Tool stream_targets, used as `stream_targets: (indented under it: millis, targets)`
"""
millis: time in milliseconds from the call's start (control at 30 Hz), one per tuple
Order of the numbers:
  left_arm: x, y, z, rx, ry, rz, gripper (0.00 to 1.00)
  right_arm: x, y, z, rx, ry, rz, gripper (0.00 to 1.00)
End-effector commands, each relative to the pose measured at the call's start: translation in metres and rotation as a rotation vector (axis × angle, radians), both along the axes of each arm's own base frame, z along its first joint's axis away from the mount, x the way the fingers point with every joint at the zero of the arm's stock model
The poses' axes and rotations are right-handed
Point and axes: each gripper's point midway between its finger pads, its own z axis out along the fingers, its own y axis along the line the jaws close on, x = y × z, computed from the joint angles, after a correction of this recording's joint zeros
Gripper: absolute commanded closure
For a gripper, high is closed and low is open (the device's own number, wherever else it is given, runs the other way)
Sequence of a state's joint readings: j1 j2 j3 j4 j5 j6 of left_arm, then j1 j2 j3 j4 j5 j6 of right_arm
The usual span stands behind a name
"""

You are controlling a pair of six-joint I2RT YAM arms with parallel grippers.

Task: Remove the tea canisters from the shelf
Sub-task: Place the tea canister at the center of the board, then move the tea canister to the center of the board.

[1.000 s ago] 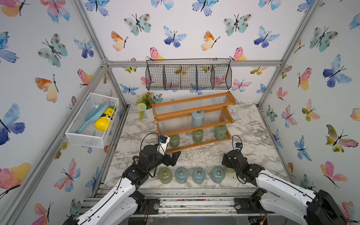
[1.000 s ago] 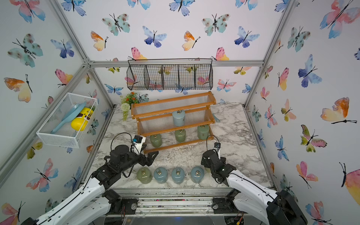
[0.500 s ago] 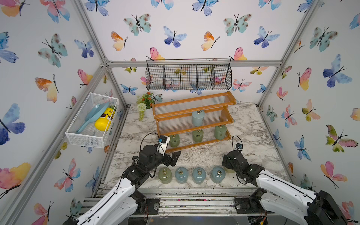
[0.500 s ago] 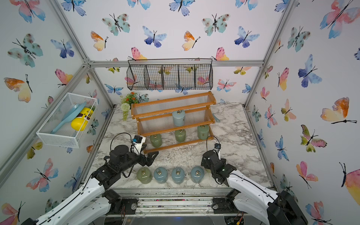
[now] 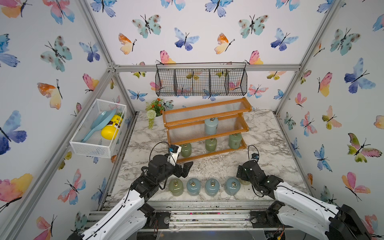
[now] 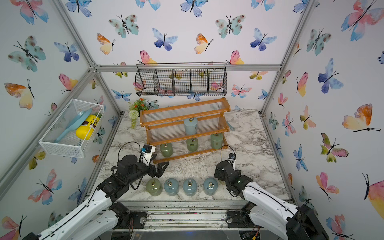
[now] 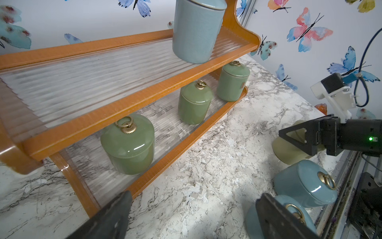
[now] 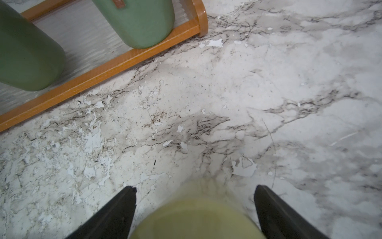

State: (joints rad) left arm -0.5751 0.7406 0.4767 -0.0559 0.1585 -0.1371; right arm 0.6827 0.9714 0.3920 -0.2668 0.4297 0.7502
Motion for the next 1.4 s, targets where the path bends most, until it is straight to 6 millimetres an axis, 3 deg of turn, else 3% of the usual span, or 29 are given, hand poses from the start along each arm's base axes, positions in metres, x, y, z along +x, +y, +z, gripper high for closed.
stream_targets:
  millis: [0, 500, 667, 967, 1100, 1367]
  targets:
    - [0.0, -0.001, 0.001, -0.016, -0.01, -0.01, 0.02, -0.002, 0.0, 0.005, 0.011, 0.006, -0.013, 0.04]
    - [-0.001, 0.0, -0.002, -0.008, -0.004, -0.006, 0.02, 0.01, 0.018, 0.033, -0.022, 0.021, 0.082, 0.02]
    - [-0.001, 0.0, -0.002, -0.008, -0.005, -0.009, 0.02, 0.017, 0.015, 0.04, -0.068, 0.054, 0.097, 0.03]
    - [-0.002, 0.001, -0.002, -0.008, -0.01, -0.004, 0.02, 0.02, 0.004, 0.027, -0.088, 0.2, 0.126, 0.08]
    - [-0.002, 0.002, -0.004, -0.005, -0.008, 0.0, 0.01, 0.024, 0.009, 0.031, -0.062, 0.2, 0.13, 0.15]
    - [-0.001, 0.0, -0.005, -0.004, -0.003, -0.009, 0.02, 0.014, 0.022, 0.02, -0.033, 0.318, 0.185, 0.25]
